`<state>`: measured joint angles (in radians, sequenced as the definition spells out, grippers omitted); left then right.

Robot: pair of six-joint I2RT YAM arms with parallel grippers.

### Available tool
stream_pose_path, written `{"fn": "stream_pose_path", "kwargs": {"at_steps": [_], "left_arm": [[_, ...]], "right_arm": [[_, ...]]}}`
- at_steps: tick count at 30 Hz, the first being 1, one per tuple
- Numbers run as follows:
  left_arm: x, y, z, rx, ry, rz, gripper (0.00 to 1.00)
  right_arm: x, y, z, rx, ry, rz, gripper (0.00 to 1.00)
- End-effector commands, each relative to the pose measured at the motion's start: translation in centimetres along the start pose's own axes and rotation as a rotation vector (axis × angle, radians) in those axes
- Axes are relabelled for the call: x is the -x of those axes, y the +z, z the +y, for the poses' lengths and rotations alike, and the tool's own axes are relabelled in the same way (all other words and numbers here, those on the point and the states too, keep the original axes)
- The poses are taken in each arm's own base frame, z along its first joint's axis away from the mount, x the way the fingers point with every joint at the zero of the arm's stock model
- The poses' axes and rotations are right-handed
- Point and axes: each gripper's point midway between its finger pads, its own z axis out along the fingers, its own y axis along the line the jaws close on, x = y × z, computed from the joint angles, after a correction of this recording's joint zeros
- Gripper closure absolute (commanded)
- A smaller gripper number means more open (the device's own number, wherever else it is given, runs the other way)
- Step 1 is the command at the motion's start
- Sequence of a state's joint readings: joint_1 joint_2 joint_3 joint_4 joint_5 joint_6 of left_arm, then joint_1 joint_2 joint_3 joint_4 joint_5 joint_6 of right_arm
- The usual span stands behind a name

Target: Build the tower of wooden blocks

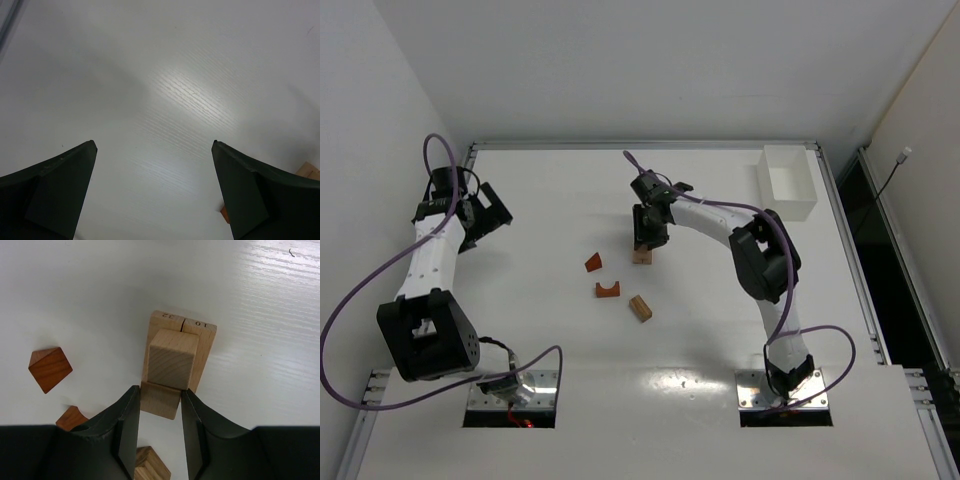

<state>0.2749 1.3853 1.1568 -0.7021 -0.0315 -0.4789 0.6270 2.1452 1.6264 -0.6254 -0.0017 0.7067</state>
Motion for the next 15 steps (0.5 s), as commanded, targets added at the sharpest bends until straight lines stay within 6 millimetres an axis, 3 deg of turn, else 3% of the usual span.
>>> {"fn": "stream_pose_path", "kwargs": {"at_steps": [1,8,13,15], "left_arm": [[1.64,-0.48,-0.67,-0.023,-0.004,-0.04,0.0],[1.44,-0.22,-0.73,-0.028,0.005,-0.028,0.0],[1.44,-0.22,-0.73,-0.028,0.005,-0.028,0.0],[1.31,0.05,-0.68,-0.024,0.005,-0.019,0.0]], "right_arm": [[1.62,-0.11,0.35,0.009,-0.003,-0.047,1.0],[1.42,0.11,-0.16,-0.013,-0.002,-0.048,1.0],[1.42,0.11,-0.16,-0.013,-0.002,-0.048,0.68],[1.1,0.26,-0.41,-0.018,-0.011,-0.04,0.61]]}}
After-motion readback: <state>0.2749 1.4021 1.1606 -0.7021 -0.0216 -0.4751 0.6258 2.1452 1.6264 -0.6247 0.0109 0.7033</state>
